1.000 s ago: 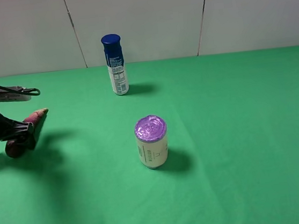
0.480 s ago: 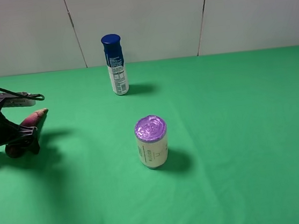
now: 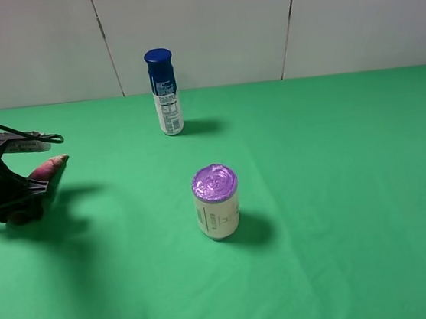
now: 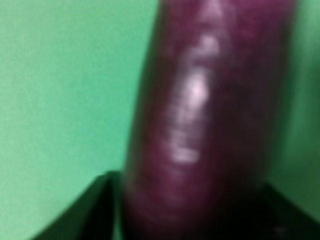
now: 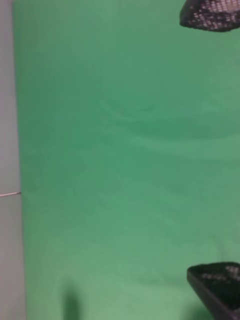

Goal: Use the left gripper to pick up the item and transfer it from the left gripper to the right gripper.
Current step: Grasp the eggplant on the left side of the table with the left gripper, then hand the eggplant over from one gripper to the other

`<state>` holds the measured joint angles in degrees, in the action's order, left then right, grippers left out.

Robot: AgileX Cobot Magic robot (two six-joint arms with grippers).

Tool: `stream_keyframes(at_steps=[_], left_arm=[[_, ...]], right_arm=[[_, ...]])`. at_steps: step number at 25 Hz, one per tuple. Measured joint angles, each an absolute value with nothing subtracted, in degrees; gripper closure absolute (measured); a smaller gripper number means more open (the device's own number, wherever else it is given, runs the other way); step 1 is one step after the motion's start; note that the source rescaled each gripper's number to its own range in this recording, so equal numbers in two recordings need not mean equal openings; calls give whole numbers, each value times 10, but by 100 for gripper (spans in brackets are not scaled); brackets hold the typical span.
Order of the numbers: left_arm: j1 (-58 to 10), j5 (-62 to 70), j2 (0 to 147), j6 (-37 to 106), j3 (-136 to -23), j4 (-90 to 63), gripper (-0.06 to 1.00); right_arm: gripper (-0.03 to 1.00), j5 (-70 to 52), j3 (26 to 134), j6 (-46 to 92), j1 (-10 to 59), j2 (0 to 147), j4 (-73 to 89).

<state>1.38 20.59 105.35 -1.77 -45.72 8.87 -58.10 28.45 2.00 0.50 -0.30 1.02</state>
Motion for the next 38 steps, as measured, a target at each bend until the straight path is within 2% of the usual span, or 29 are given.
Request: stream_keyframes(at_steps=[1,17,38], left_arm=[[14,207,1054,-18,-457,89,94],[14,220,1048,-18,-457,90,94],[14,345,844,-4,-457,91,94]], right_arm=[[-3,-581,285,20,5,-3,10],[-3,-581,285,20,5,-3,10],[-3,-581,285,20,5,-3,10]])
